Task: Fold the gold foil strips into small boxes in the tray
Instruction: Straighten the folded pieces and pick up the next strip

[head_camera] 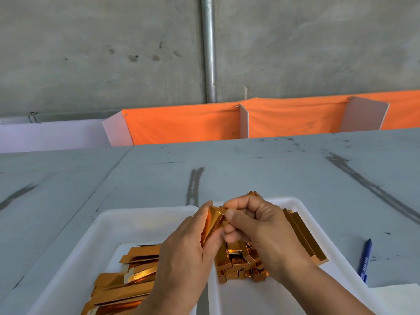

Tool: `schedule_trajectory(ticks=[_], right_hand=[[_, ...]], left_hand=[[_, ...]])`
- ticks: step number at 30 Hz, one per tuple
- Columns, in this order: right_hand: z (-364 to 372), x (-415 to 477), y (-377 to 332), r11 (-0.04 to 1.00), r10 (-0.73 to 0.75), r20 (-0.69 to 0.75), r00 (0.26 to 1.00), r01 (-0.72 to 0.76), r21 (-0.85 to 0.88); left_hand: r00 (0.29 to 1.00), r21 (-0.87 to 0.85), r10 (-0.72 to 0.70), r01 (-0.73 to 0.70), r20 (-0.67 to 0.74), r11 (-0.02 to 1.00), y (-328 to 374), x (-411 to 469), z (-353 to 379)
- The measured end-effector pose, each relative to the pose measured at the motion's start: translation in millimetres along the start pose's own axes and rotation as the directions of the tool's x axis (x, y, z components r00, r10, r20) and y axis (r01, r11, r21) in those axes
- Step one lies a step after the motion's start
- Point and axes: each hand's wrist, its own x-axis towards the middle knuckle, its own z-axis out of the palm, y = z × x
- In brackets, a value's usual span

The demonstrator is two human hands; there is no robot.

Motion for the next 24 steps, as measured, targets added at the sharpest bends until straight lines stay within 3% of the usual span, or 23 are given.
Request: schedule_trajectory(ticks=[9,12,18,21,24], right_hand=[[2,-3,3,0.974,-0.140,0.039,0.989,0.145,-0.176],[7,-3,3,0.979,-0.123,0.061,0.991,0.131,-0.158],[6,-1,6,0.973,-0.105,-0.037,0.994,0.095,-0.209],[2,1,4,0.970,-0.103,-0.072,0.992,0.084,-0.228],[-5,4,2,0.978,-0.095,-0.136,0.986,0.066,-0.199]], left_hand=[[1.000,0.064,0.013,-0.012,-0.018,0.998,-2,-1,0],[0.999,0.080,0.017,-0.014,-0.038,0.997,-1,0,0],[0.999,0.174,0.019,-0.026,0.042,0.984,6,-1,-2],[0.998,0.084,0.007,-0.013,0.067,0.996,3,-2,-1],[0.982,-0.178,-0.056,0.088,0.178,0.980,1,0,-3]])
